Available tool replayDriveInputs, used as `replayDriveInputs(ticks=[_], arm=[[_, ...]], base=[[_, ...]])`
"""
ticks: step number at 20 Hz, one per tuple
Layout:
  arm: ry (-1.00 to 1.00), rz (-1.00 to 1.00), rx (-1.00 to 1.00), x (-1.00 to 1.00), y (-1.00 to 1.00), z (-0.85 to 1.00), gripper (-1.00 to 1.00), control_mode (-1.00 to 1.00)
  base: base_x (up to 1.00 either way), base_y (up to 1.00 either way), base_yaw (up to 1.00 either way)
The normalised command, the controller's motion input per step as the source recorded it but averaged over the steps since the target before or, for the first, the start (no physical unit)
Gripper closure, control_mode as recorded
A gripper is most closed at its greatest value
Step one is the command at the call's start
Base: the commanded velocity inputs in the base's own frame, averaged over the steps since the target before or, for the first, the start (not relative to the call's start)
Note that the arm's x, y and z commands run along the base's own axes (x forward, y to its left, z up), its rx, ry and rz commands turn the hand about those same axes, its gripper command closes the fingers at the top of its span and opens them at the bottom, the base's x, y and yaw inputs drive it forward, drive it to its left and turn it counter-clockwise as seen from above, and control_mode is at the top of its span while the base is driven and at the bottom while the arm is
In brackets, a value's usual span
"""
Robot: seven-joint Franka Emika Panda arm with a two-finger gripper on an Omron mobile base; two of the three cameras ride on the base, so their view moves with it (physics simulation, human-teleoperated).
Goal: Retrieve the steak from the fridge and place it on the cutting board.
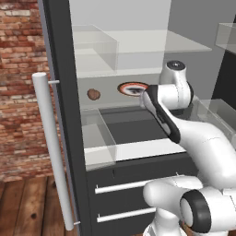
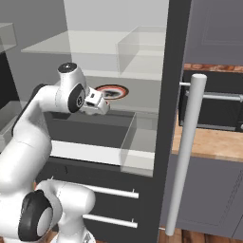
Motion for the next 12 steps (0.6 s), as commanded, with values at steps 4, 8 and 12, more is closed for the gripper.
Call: replayDriveInputs(ticks=[4, 8, 12], arm=[[0.02, 0.02, 0.00, -0.91, 0.01, 0.05, 1.00, -1.00], [0.00, 0.02, 0.00, -0.85, 0.02, 0.19, 1.00, -1.00], [0.00, 0.00, 0.00, -0.74, 0.00, 0.19, 1.00, -1.00]], base=[[0.00, 0.00, 0.00], [0.00, 0.00, 0.00], [0.00, 0.00, 0.00]])
